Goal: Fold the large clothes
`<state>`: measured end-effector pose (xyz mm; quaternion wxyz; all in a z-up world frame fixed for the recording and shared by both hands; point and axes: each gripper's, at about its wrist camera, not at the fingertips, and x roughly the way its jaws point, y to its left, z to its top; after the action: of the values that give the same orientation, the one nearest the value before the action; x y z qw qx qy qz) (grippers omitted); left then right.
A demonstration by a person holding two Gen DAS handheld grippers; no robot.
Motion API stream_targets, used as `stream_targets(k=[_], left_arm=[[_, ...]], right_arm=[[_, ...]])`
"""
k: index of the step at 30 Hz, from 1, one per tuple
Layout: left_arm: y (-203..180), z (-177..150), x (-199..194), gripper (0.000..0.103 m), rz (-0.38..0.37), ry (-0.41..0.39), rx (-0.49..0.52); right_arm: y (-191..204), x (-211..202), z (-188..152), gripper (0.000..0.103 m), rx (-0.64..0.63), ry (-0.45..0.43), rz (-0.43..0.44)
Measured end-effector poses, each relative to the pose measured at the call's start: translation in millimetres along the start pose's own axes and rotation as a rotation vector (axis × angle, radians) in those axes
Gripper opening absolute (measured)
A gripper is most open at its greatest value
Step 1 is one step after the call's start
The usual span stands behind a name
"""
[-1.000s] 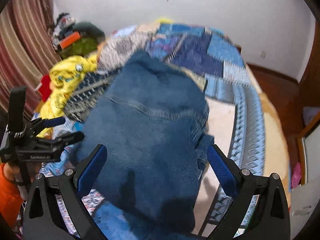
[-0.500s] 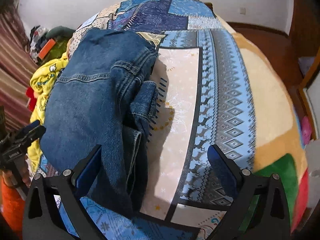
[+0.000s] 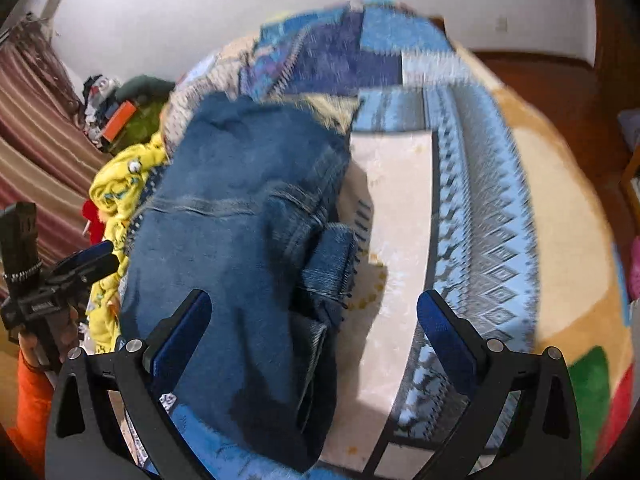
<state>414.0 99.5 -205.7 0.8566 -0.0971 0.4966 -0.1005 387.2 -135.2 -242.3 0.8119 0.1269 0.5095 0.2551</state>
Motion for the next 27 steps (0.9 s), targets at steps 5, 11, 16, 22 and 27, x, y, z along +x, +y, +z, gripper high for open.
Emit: stream_targets(k=[5,11,16,22,27], left_arm=[[23,5,46,0.102,-0.189,0.123,-0.154],[32,13,76,0.103,-0.303,0.191,-0.213],[25,25,84,0.093,-0.305,0.188,-0.215],[17,21,60,0.072,-0.284,0.152,-0.212],[1,18,12,0.062,-0.284,0.091,-0.147]], right_arm=[[-11,37,10,0.102,0.048,0.096,0.14],[-19,70,23,0.091,0.124,0.145,0.339],[-12,84,31,0.07,0.151,0.174,0.389],[11,60,34,0.052,0.111,0.142,0.341],[42,30,35,0.043,0.06,0.102,0.35]])
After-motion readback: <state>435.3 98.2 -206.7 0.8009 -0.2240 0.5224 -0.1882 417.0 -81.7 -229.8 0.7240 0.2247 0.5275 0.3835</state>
